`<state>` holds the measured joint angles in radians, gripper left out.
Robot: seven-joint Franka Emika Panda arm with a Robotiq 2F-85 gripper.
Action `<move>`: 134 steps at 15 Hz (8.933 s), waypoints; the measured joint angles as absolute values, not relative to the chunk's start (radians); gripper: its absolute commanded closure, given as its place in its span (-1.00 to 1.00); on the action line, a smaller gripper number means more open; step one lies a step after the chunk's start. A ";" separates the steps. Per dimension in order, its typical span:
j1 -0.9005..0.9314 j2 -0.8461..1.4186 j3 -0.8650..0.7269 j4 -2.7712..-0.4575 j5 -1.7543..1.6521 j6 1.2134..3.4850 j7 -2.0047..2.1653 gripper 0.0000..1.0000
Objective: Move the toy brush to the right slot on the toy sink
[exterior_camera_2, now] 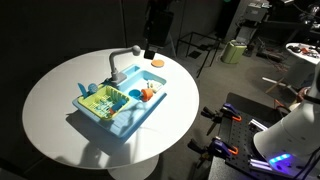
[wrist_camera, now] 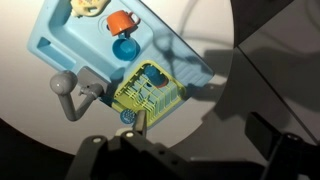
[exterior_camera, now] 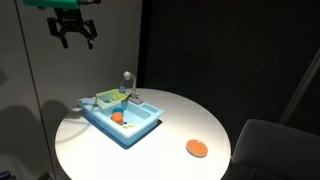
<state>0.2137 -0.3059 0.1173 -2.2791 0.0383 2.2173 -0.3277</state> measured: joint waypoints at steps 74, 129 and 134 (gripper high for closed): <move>0.078 0.393 0.109 -1.664 -0.044 2.023 -1.078 -1.00; 0.150 0.857 0.176 -1.190 -0.151 1.957 -1.262 -1.00; 0.150 0.870 0.176 -1.180 -0.151 1.957 -1.266 -0.32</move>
